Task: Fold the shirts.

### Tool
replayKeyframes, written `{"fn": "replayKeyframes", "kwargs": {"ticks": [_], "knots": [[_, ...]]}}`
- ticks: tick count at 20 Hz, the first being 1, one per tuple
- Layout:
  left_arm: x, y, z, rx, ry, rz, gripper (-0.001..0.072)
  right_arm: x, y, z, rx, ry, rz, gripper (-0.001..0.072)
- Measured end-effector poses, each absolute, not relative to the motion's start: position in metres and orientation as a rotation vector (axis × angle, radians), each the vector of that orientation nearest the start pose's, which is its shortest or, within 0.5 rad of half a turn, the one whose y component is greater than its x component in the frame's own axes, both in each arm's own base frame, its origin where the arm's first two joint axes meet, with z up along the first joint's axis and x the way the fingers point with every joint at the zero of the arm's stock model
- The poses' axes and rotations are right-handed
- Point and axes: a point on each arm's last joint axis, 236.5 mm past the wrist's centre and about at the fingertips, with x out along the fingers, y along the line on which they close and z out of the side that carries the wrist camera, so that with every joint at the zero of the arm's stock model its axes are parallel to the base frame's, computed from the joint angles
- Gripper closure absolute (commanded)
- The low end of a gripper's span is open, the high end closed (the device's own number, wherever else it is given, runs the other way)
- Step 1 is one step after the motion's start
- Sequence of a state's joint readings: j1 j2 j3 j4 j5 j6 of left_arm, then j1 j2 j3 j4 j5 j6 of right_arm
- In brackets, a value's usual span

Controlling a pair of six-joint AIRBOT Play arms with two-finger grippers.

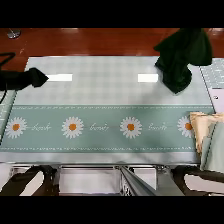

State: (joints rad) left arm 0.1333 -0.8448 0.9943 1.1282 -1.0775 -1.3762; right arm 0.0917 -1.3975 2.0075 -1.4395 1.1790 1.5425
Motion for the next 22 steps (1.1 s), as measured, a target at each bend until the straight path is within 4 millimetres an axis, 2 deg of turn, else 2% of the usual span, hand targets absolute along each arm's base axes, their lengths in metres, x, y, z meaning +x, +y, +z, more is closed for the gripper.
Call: {"fn": "replayKeyframes", "kwargs": {"ticks": [3, 6, 7, 9, 11, 12, 13, 15, 17, 18, 19, 20, 22], "knots": [[0.311, -0.051, 0.119, -0.251, 0.859, -0.237, 0.0006, 0.435, 0.133, 0.374, -0.003, 0.403, 0.353, 0.0695], [0.295, -0.061, 0.114, -0.275, 0.856, -0.259, 0.0006, 0.389, 0.165, 0.421, 0.000, 0.282, 0.453, 0.0695], [0.293, -0.064, 0.114, -0.287, 0.849, -0.269, 0.0006, 0.375, 0.173, 0.428, 0.006, 0.269, 0.484, 0.0696], [0.294, -0.069, 0.117, -0.311, 0.827, -0.281, 0.0006, 0.354, 0.188, 0.430, -0.001, 0.281, 0.538, 0.0695], [0.295, -0.071, 0.120, -0.329, 0.809, -0.284, 0.0006, 0.339, 0.202, 0.421, -0.007, 0.323, 0.584, 0.0695], [0.296, -0.071, 0.120, -0.333, 0.806, -0.284, 0.0006, 0.334, 0.208, 0.403, -0.013, 0.386, 0.600, 0.0695], [0.297, -0.071, 0.118, -0.338, 0.809, -0.284, 0.0006, 0.332, 0.212, 0.375, -0.029, 0.478, 0.607, 0.0695], [0.296, -0.073, 0.106, -0.355, 0.837, -0.286, 0.0007, 0.329, 0.217, 0.291, -0.068, 0.724, 0.598, 0.0694], [0.290, -0.077, 0.083, -0.376, 0.901, -0.291, 0.0007, 0.320, 0.217, 0.191, -0.090, 0.976, 0.566, 0.0693], [0.284, -0.082, 0.067, -0.387, 0.948, -0.300, 0.0006, 0.313, 0.214, 0.140, -0.090, 1.086, 0.538, 0.0601], [0.277, -0.087, 0.051, -0.396, 0.997, -0.312, 0.0007, 0.307, 0.207, 0.098, -0.077, 1.169, 0.499, 0.0155], [0.270, -0.094, 0.037, -0.402, 1.043, -0.327, 0.0006, 0.301, 0.198, 0.063, -0.054, 1.240, 0.451, 0.0092], [0.257, -0.104, 0.013, -0.402, 1.129, -0.353, 0.0006, 0.297, 0.170, 0.025, -0.019, 1.322, 0.359, 0.0089]]}}
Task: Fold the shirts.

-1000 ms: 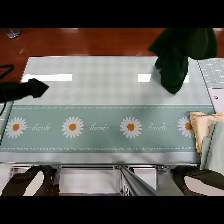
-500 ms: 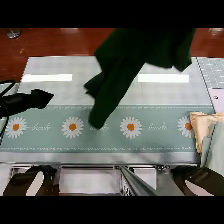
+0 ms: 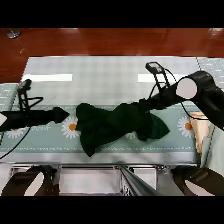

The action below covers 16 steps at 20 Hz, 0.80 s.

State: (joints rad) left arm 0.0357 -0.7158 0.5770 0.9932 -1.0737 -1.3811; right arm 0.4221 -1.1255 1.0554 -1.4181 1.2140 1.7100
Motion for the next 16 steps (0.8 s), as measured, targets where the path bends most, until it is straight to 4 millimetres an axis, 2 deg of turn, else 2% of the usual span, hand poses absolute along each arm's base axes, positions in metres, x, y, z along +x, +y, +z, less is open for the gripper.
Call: {"fn": "replayKeyframes", "kwargs": {"ticks": [1, 3, 5, 6, 7, 9, 11, 14, 16], "knots": [[0.253, -0.107, 0.004, -0.399, 1.161, -0.359, 0.0006, 0.299, 0.152, 0.019, -0.001, 1.337, 0.306, 0.0090], [0.245, -0.108, -0.014, -0.390, 1.225, -0.352, 0.0007, 0.306, 0.091, 0.020, 0.023, 1.333, 0.145, 0.0100], [0.243, -0.106, -0.031, -0.407, 1.269, -0.323, 0.0008, 0.300, 0.030, 0.021, 0.118, 1.319, -0.022, 0.0100], [0.247, -0.107, -0.037, -0.431, 1.268, -0.312, 0.0008, 0.291, 0.012, 0.015, 0.203, 1.318, -0.071, 0.0100], [0.255, -0.110, -0.042, -0.460, 1.259, -0.307, 0.0008, 0.283, 0.004, 0.009, 0.278, 1.308, -0.087, 0.0100], [0.276, -0.116, -0.048, -0.521, 1.226, -0.303, 0.0008, 0.264, 0.004, -0.009, 0.416, 1.318, -0.073, 0.0100], [0.302, -0.118, -0.052, -0.551, 1.192, -0.297, 0.0008, 0.250, 0.018, -0.025, 0.519, 1.332, -0.025, 0.0100], [0.334, -0.123, -0.058, -0.551, 1.181, -0.311, 0.0008, 0.238, 0.038, -0.039, 0.596, 1.346, 0.036, 0.0100], [0.346, -0.129, -0.064, -0.546, 1.198, -0.327, 0.0009, 0.235, 0.047, -0.043, 0.604, 1.350, 0.067, 0.0100]]}}
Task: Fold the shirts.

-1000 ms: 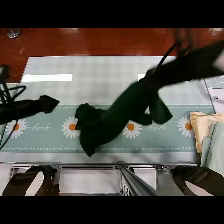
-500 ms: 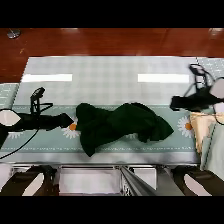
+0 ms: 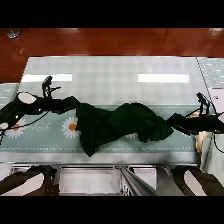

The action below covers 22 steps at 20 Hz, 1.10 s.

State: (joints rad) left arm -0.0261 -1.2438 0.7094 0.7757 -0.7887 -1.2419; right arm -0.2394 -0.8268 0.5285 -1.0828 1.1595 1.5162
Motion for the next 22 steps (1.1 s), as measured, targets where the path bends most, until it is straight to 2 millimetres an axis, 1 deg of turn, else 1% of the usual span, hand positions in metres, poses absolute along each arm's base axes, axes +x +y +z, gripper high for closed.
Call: {"fn": "replayKeyframes", "kwargs": {"ticks": [1, 2, 4, 6, 9, 12, 13, 14, 15, 16, 18, 19, 20, 21, 22], "knots": [[0.351, -0.134, -0.068, -0.543, 1.212, -0.342, 0.0034, 0.235, 0.052, -0.044, 0.607, 1.351, 0.081, 0.0100], [0.351, -0.141, -0.071, -0.533, 1.241, -0.371, 0.0187, 0.234, 0.057, -0.046, 0.607, 1.355, 0.092, 0.0100], [0.346, -0.155, -0.075, -0.504, 1.296, -0.446, 0.0693, 0.234, 0.064, -0.052, 0.607, 1.373, 0.106, 0.0100], [0.340, -0.166, -0.074, -0.467, 1.342, -0.533, 0.0687, 0.232, 0.072, -0.060, 0.611, 1.405, 0.120, 0.0100], [0.339, -0.174, -0.063, -0.433, 1.359, -0.619, 0.0687, 0.236, 0.086, -0.070, 0.625, 1.428, 0.139, 0.0100], [0.345, -0.177, -0.053, -0.413, 1.345, -0.659, 0.0687, 0.251, 0.107, -0.076, 0.665, 1.418, 0.165, 0.0100], [0.346, -0.178, -0.050, -0.410, 1.343, -0.669, 0.0687, 0.257, 0.116, -0.077, 0.675, 1.414, 0.184, 0.0113], [0.347, -0.178, -0.049, -0.406, 1.342, -0.676, 0.0687, 0.262, 0.125, -0.078, 0.676, 1.414, 0.203, 0.0240], [0.348, -0.179, -0.047, -0.402, 1.338, -0.680, 0.0686, 0.266, 0.133, -0.080, 0.676, 1.415, 0.219, 0.0501], [0.349, -0.179, -0.046, -0.401, 1.335, -0.682, 0.0687, 0.270, 0.141, -0.082, 0.670, 1.422, 0.233, 0.0691], [0.351, -0.178, -0.044, -0.400, 1.329, -0.685, 0.0687, 0.277, 0.152, -0.081, 0.654, 1.426, 0.265, 0.0694], [0.354, -0.176, -0.040, -0.398, 1.319, -0.686, 0.0687, 0.285, 0.156, -0.075, 0.639, 1.412, 0.287, 0.0694], [0.359, -0.173, -0.031, -0.397, 1.301, -0.690, 0.0687, 0.295, 0.159, -0.063, 0.623, 1.387, 0.313, 0.0695], [0.369, -0.170, -0.016, -0.400, 1.262, -0.693, 0.0687, 0.309, 0.159, -0.045, 0.591, 1.345, 0.342, 0.0695], [0.381, -0.167, 0.003, -0.405, 1.213, -0.697, 0.0687, 0.324, 0.159, -0.022, 0.561, 1.293, 0.368, 0.0695]]}}
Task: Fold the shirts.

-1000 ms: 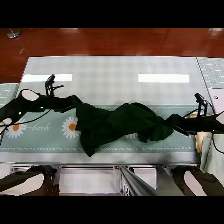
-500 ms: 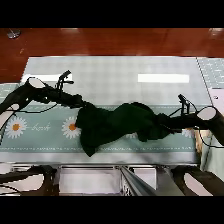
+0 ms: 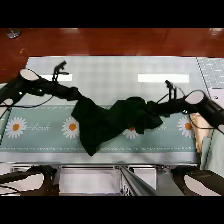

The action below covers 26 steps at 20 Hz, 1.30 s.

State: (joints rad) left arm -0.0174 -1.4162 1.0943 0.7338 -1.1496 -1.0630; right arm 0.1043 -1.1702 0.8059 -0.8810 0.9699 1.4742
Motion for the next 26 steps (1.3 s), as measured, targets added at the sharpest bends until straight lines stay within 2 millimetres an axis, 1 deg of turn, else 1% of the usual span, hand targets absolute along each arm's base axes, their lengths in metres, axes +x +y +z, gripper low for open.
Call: {"fn": "replayKeyframes", "kwargs": {"ticks": [1, 2, 3, 4, 5, 6, 7, 8, 9, 10, 11, 12, 13, 14, 15, 16, 17, 18, 19, 20, 21, 23, 24, 26], "knots": [[0.395, -0.164, 0.032, -0.421, 1.139, -0.705, 0.0687, 0.344, 0.156, 0.011, 0.523, 1.218, 0.389, 0.0696], [0.412, -0.160, 0.067, -0.440, 1.043, -0.712, 0.0687, 0.361, 0.152, 0.047, 0.481, 1.141, 0.407, 0.0695], [0.426, -0.157, 0.109, -0.455, 0.939, -0.727, 0.0687, 0.378, 0.147, 0.092, 0.439, 1.047, 0.421, 0.0696], [0.437, -0.152, 0.159, -0.460, 0.820, -0.745, 0.0687, 0.389, 0.143, 0.136, 0.397, 0.959, 0.431, 0.0696], [0.443, -0.146, 0.208, -0.453, 0.704, -0.755, 0.0687, 0.395, 0.137, 0.189, 0.347, 0.853, 0.439, 0.0696], [0.442, -0.138, 0.263, -0.435, 0.577, -0.766, 0.0687, 0.394, 0.131, 0.241, 0.297, 0.752, 0.440, 0.0695], [0.434, -0.131, 0.311, -0.409, 0.470, -0.770, 0.0687, 0.385, 0.125, 0.286, 0.256, 0.663, 0.436, 0.0696], [0.420, -0.122, 0.357, -0.368, 0.367, -0.764, 0.0687, 0.370, 0.118, 0.329, 0.215, 0.573, 0.428, 0.0695], [0.400, -0.114, 0.400, -0.326, 0.269, -0.749, 0.0687, 0.351, 0.111, 0.362, 0.181, 0.502, 0.417, 0.0695], [0.378, -0.108, 0.433, -0.286, 0.187, -0.731, 0.0687, 0.328, 0.105, 0.394, 0.151, 0.426, 0.402, 0.0696], [0.354, -0.101, 0.461, -0.236, 0.117, -0.696, 0.0687, 0.304, 0.098, 0.417, 0.131, 0.366, 0.386, 0.0695], [0.331, -0.095, 0.480, -0.180, 0.068, -0.648, 0.0687, 0.279, 0.091, 0.438, 0.117, 0.306, 0.367, 0.0695], [0.307, -0.089, 0.496, -0.121, 0.023, -0.585, 0.0687, 0.257, 0.085, 0.453, 0.103, 0.255, 0.346, 0.0695], [0.287, -0.085, 0.506, -0.069, -0.006, -0.521, 0.0687, 0.233, 0.076, 0.466, 0.094, 0.211, 0.315, 0.0695], [0.268, -0.079, 0.511, -0.015, -0.018, -0.446, 0.0687, 0.213, 0.066, 0.474, 0.088, 0.177, 0.281, 0.0695], [0.252, -0.074, 0.514, 0.028, -0.027, -0.380, 0.0687, 0.195, 0.056, 0.479, 0.085, 0.151, 0.243, 0.0695], [0.236, -0.070, 0.513, 0.067, -0.023, -0.319, 0.0687, 0.181, 0.046, 0.480, 0.083, 0.143, 0.204, 0.0696], [0.224, -0.066, 0.510, 0.091, -0.014, -0.276, 0.0687, 0.170, 0.036, 0.476, 0.083, 0.151, 0.164, 0.0695], [0.213, -0.063, 0.504, 0.107, -0.002, -0.249, 0.0687, 0.163, 0.030, 0.469, 0.084, 0.172, 0.137, 0.0695], [0.206, -0.062, 0.493, 0.113, 0.023, -0.238, 0.0687, 0.162, 0.025, 0.455, 0.086, 0.216, 0.114, 0.0695], [0.205, -0.058, 0.475, 0.109, 0.077, -0.228, 0.0687, 0.165, 0.022, 0.438, 0.088, 0.276, 0.099, 0.0695], [0.212, -0.055, 0.426, 0.078, 0.206, -0.235, 0.0687, 0.180, 0.024, 0.394, 0.097, 0.415, 0.093, 0.0695], [0.220, -0.055, 0.393, 0.055, 0.289, -0.245, 0.0687, 0.193, 0.027, 0.365, 0.102, 0.496, 0.097, 0.0695], [0.234, -0.053, 0.320, 0.018, 0.472, -0.251, 0.0687, 0.222, 0.032, 0.310, 0.122, 0.628, 0.097, 0.0695]]}}
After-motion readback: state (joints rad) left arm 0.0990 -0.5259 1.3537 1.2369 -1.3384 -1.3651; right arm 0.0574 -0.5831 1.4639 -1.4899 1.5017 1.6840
